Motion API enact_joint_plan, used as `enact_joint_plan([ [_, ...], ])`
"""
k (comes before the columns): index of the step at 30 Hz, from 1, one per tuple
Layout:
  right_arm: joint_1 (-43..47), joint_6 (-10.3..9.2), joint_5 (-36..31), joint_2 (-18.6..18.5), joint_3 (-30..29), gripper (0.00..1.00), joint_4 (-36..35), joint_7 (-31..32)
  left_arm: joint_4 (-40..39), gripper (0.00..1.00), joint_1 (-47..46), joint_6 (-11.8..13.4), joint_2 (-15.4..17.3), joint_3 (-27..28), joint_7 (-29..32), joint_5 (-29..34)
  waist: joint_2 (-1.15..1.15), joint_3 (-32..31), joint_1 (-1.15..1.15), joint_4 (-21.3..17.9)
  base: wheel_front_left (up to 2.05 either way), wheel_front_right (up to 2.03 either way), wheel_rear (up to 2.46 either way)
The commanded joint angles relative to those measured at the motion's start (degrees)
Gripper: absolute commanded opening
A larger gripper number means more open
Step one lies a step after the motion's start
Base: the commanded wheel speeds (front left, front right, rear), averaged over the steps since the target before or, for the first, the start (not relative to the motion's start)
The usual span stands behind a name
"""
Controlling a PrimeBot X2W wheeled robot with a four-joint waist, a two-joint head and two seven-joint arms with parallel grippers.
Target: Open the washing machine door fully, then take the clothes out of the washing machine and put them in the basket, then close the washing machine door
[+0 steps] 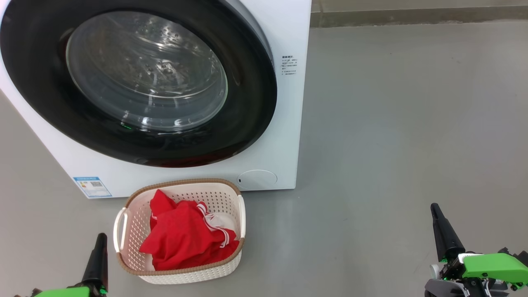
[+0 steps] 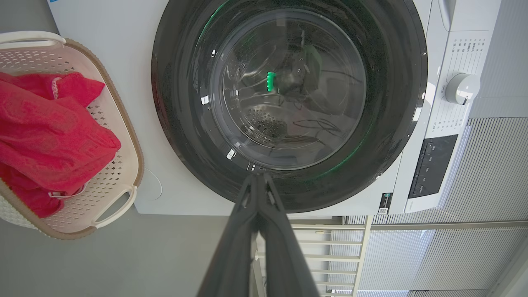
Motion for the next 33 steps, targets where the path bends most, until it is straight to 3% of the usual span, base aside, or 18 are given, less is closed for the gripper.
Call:
enact_joint_plan([
  [1, -0.34, 0.09, 0.60, -0.17, 1.32, 0.00, -1.75, 0.46, -1.52, 0.00, -2.19, -0.18, 0.89, 1.91, 0.22, -0.15, 0.00, 0.00, 0.00, 0.00, 0.00, 0.00, 0.00],
  [33, -0.34, 0.09, 0.61, -0.17, 1.33, 0.00, -1.75, 0.45, -1.52, 0.00, -2.19, -0.18, 0.89, 1.91, 0.22, -0.14, 0.00, 0.00, 0.00, 0.00, 0.00, 0.00, 0.00],
])
